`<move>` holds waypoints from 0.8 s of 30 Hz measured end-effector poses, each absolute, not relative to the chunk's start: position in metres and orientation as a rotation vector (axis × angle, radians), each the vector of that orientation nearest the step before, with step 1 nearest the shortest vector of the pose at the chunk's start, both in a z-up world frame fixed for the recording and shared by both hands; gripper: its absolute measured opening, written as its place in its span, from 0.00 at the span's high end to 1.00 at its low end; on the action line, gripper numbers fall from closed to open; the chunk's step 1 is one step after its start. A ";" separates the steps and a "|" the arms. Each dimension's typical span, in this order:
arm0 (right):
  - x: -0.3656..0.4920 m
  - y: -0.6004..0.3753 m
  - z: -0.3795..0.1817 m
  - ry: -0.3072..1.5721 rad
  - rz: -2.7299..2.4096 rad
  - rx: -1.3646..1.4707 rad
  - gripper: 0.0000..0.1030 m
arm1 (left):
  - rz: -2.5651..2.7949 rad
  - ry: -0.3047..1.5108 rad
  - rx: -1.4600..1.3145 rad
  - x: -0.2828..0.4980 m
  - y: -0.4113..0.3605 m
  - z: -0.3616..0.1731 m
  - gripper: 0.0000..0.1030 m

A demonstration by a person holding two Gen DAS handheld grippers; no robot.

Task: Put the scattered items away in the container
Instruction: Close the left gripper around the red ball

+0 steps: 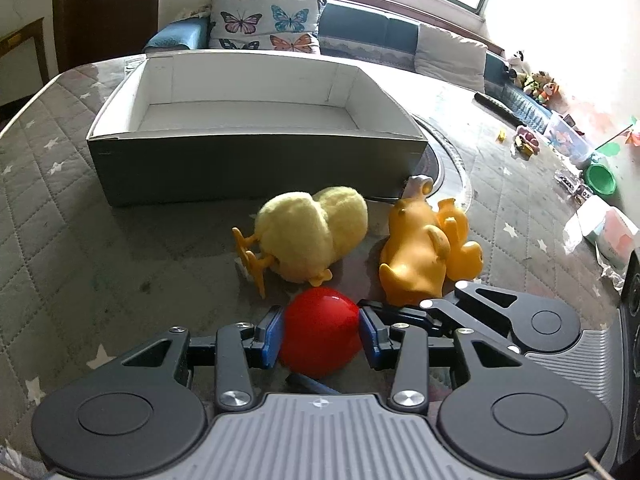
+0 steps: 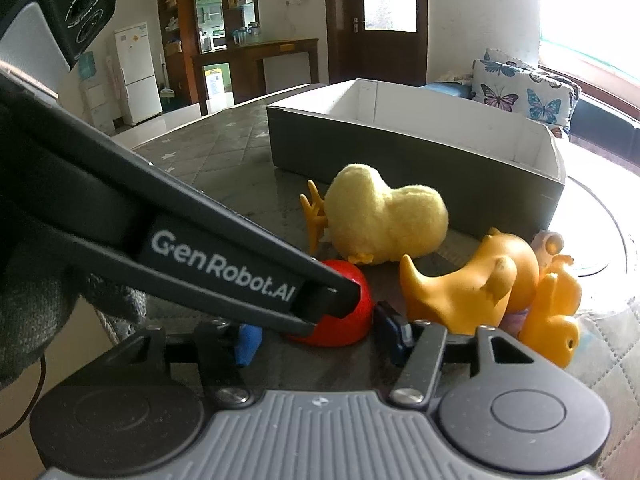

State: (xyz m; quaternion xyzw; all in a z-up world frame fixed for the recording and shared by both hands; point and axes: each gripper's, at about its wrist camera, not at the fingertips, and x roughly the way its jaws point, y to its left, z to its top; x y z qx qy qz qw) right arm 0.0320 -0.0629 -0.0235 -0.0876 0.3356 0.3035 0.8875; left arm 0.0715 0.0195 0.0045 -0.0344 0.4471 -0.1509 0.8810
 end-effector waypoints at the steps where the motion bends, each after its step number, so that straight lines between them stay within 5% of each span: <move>1: 0.033 -0.062 -0.024 0.697 0.630 -0.186 0.42 | -0.317 0.934 -0.073 0.072 0.020 0.004 0.57; 24: 0.036 -0.051 -0.025 0.681 0.632 -0.219 0.45 | -0.341 0.970 -0.084 0.077 0.024 0.004 0.54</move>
